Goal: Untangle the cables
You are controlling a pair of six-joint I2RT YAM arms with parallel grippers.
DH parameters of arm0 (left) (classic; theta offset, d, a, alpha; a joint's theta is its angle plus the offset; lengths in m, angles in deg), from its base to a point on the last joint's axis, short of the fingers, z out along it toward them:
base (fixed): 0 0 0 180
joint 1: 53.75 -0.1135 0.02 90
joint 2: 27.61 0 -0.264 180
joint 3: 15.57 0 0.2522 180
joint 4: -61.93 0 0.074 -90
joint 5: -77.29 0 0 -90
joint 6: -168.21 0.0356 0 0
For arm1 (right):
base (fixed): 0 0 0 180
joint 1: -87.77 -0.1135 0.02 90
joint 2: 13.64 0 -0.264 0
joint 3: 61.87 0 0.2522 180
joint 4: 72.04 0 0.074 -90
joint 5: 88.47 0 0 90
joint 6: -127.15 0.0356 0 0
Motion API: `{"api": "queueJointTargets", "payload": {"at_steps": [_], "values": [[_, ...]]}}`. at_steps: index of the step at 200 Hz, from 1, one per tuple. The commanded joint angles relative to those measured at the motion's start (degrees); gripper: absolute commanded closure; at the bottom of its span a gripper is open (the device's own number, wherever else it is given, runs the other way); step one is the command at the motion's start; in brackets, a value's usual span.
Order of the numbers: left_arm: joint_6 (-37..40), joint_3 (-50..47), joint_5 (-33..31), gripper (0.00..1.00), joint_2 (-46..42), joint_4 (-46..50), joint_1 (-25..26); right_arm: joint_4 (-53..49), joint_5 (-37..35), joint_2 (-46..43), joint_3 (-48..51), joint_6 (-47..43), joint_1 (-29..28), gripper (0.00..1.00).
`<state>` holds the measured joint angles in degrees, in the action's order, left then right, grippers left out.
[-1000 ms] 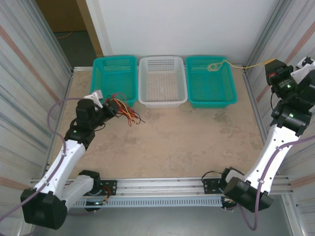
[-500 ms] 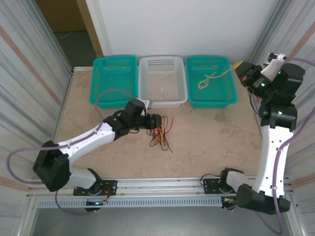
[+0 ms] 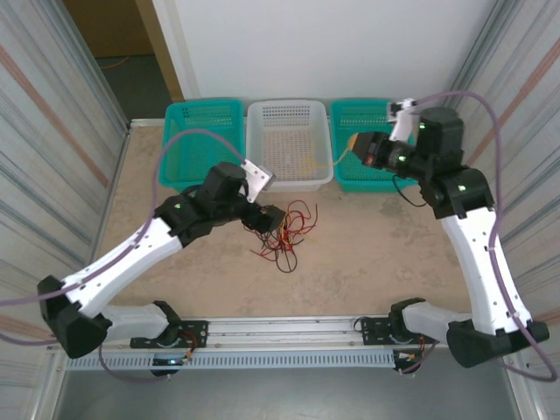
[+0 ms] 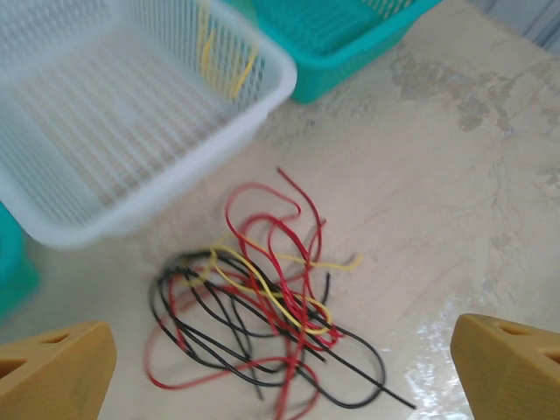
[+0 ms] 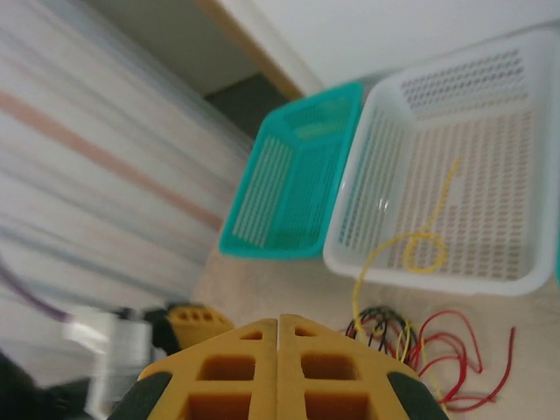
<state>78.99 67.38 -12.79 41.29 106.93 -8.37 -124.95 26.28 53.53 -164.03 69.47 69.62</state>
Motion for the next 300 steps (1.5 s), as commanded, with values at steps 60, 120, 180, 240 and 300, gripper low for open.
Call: {"api": "queueJointTargets", "payload": {"at_steps": [60,120,180,240,300], "values": [[11.75,3.75,24.77,0.14,2.20,-10.67,-9.81,2.95,0.93,3.91,-2.22,-2.46,-13.40,1.00],[12.14,2.02,35.79,0.22,3.84,-11.02,-8.83,7.66,6.71,5.92,-2.85,0.10,-13.39,1.00],[15.53,0.82,31.08,0.47,4.84,-10.46,-7.69,9.83,9.50,6.70,-3.62,1.76,-13.29,1.00],[16.16,-1.28,27.22,0.75,4.28,-12.34,-7.12,12.29,11.67,6.19,-3.53,3.87,-11.72,1.00],[12.14,-5.09,24.65,1.00,1.28,-17.31,-7.03,12.40,11.31,6.09,-3.27,4.77,-10.24,0.95]]}}
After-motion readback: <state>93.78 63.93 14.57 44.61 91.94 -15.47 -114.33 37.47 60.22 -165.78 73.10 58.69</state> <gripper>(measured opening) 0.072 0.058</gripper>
